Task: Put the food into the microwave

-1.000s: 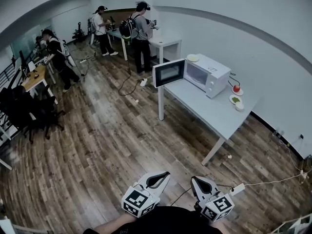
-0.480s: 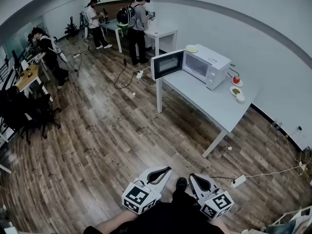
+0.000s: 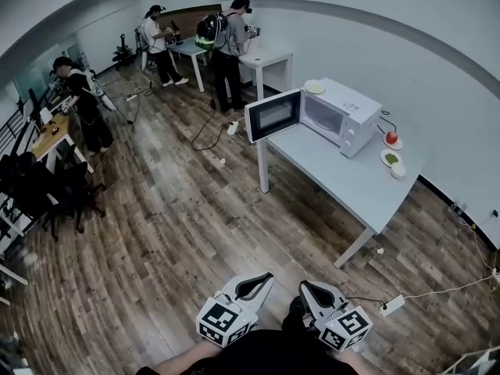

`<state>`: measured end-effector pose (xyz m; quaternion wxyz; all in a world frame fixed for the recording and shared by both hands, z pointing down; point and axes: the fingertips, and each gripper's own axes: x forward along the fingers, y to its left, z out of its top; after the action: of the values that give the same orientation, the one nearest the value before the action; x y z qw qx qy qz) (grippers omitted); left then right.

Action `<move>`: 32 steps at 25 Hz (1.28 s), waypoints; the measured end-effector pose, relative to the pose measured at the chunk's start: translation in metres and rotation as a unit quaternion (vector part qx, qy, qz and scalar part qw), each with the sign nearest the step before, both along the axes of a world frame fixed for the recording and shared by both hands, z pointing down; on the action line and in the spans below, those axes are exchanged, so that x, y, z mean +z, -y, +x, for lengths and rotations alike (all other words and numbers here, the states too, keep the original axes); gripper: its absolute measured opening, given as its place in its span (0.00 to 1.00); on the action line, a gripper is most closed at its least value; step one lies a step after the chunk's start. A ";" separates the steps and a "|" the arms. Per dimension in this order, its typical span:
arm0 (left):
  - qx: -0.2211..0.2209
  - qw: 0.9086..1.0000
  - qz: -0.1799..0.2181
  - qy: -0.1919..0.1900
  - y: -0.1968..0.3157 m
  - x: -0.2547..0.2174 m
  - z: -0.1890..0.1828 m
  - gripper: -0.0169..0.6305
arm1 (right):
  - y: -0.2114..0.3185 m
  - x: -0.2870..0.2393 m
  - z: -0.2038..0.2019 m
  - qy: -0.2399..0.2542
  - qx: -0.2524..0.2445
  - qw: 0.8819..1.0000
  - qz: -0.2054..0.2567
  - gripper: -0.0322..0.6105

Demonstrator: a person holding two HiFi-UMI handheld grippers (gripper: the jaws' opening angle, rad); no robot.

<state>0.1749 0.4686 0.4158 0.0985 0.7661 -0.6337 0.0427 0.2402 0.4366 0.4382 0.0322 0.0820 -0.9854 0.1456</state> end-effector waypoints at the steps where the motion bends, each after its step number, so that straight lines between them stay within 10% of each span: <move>1: -0.002 1.000 -0.001 -0.002 0.012 0.000 -0.004 0.06 | 0.011 0.000 -0.003 0.000 -0.002 1.000 0.000 0.07; 16: -0.012 1.000 0.002 0.010 0.208 -0.022 -0.019 0.06 | 0.206 -0.013 0.000 0.008 0.006 1.000 -0.002 0.07; 32: -0.023 1.000 0.003 -0.003 0.307 -0.012 -0.041 0.06 | 0.306 0.003 -0.018 -0.010 -0.001 1.000 -0.011 0.07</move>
<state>0.1340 0.1614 0.4035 0.0993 0.7520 -0.6507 0.0358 0.2221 0.1307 0.4410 0.0429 0.0817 -0.9835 0.1556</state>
